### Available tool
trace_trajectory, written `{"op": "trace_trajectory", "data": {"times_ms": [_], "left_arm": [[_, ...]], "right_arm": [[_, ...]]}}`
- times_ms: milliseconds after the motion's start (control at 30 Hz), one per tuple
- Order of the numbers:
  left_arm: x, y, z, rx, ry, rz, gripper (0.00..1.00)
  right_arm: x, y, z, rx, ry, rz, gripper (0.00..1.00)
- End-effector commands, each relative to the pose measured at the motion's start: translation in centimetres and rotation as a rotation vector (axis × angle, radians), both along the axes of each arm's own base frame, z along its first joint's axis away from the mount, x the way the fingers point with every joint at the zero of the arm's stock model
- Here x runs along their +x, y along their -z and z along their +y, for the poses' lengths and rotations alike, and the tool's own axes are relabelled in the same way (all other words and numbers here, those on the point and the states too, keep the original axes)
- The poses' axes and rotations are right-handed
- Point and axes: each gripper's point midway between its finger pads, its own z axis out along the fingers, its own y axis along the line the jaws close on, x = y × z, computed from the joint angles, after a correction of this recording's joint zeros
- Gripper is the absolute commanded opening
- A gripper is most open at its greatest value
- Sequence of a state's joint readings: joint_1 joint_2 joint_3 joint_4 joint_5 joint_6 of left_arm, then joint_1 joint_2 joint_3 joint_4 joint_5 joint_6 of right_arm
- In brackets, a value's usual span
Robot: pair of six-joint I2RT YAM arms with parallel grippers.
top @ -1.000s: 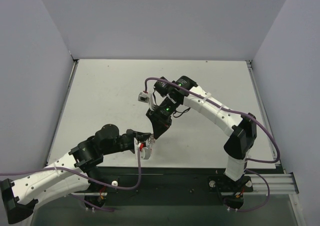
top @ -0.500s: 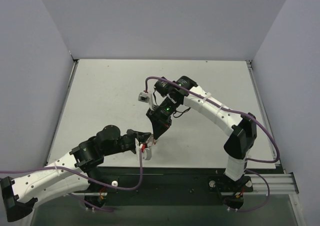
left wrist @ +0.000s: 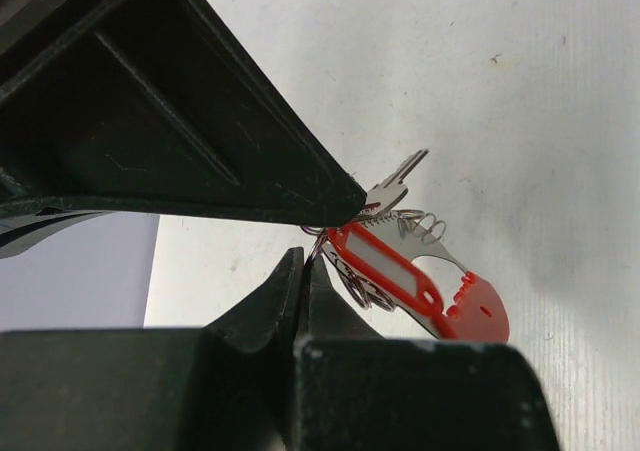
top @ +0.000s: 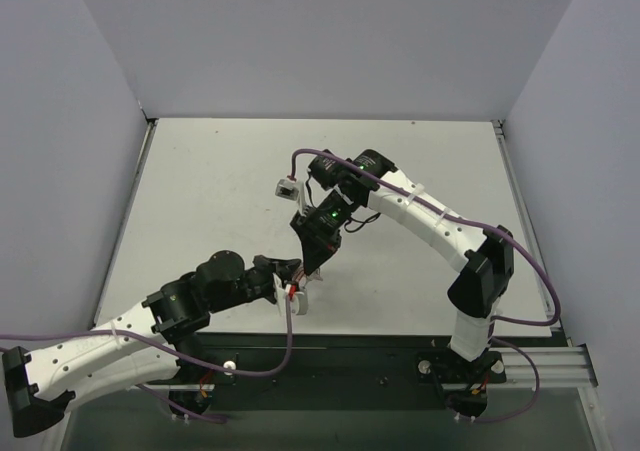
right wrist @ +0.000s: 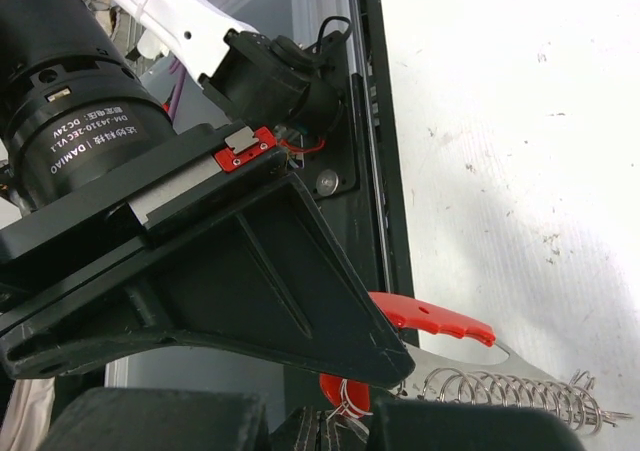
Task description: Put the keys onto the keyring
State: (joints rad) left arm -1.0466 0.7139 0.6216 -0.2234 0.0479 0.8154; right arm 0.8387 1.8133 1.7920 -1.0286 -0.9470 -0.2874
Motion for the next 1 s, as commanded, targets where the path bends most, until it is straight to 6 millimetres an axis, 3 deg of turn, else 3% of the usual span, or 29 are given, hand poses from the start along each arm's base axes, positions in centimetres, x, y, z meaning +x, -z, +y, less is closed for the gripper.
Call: {"op": "trace_trajectory", "data": {"times_ms": [0, 467, 967], "left_arm": [[1.9, -4.2, -0.2, -0.115, -0.094, -0.077, 0.0], [1.2, -5.2, -0.8, -0.15, -0.069, -0.07, 0.0], [-0.1, -7.6, -1.7, -0.224, -0.021, -0.035, 0.0]], "right_arm": [[-3.6, -5.3, 1.7, 0.195, -0.086, 0.101, 0.0], [-2.7, -5.9, 2.0, 0.263, -0.076, 0.021, 0.0], [-3.8, -7.2, 1.2, 0.441, -0.17, -0.09, 0.0]]}}
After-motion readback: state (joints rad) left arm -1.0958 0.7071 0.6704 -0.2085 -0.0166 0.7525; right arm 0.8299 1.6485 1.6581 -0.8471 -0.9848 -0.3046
